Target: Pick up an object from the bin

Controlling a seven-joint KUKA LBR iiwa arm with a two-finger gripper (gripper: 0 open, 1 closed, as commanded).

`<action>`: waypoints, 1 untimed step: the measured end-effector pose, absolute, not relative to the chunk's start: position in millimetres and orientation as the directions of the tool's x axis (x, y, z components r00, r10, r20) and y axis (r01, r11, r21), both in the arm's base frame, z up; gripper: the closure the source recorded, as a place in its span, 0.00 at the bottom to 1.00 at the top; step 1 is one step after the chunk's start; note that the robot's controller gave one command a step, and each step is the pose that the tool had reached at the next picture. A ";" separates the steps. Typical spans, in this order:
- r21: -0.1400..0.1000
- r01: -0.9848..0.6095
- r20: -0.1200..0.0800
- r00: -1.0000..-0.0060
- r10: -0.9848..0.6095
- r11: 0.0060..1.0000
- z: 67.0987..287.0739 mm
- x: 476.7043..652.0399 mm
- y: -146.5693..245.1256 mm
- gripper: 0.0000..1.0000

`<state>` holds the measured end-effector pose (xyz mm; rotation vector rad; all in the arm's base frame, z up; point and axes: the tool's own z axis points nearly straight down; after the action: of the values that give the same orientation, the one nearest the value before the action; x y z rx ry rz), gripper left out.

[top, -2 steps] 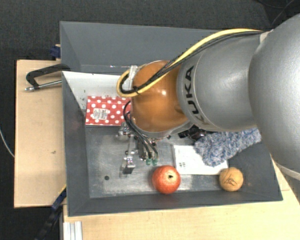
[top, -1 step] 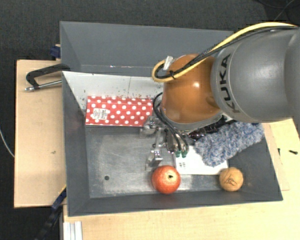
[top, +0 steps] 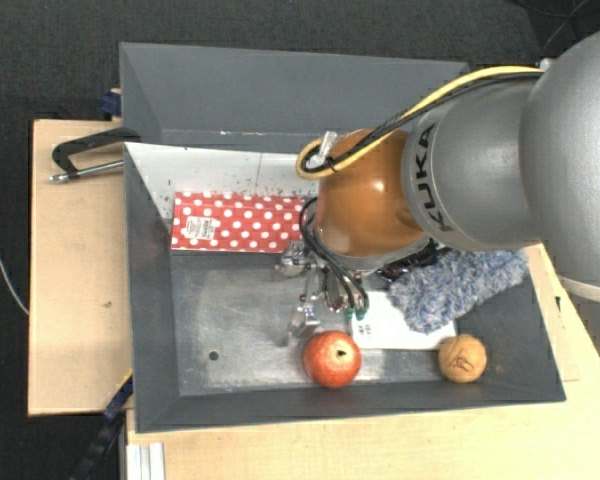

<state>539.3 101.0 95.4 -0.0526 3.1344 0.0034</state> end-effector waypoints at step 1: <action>0.002 -0.086 0.005 -0.996 -0.086 0.996 121.4 514.9 54.3 0.00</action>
Offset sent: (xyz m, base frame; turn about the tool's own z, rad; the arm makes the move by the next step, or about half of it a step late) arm -0.0428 -0.0305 -0.0123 -0.1420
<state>514.9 54.3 121.4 -0.1352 3.1435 0.0023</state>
